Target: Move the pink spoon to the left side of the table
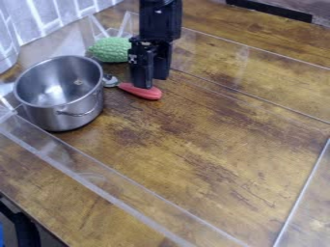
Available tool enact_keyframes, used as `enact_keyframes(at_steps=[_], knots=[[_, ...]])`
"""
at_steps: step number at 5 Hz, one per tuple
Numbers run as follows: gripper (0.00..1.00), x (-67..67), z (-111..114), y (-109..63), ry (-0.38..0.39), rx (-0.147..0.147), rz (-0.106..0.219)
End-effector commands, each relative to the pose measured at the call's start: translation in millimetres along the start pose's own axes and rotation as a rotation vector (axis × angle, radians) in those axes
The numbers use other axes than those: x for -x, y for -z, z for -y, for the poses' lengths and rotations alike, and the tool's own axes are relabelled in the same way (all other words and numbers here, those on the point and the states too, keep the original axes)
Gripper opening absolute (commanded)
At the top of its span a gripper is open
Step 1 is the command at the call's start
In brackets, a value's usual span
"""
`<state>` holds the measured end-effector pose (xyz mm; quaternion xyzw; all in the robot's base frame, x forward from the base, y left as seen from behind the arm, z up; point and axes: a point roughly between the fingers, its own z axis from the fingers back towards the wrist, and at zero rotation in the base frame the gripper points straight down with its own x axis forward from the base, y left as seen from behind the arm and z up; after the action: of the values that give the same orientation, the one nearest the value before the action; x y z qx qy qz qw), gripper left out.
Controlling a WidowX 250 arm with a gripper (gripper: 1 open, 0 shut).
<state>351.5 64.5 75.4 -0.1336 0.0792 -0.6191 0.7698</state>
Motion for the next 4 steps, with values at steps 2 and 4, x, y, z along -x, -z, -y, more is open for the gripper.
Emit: enact_keyframes(at_steps=[2, 4], knots=[[0.00, 6.5, 0.9, -12.9, 0.137, -0.059, -0.038], [0.00, 23.0, 8.4, -9.9, 0.104, -0.062, -0.019]])
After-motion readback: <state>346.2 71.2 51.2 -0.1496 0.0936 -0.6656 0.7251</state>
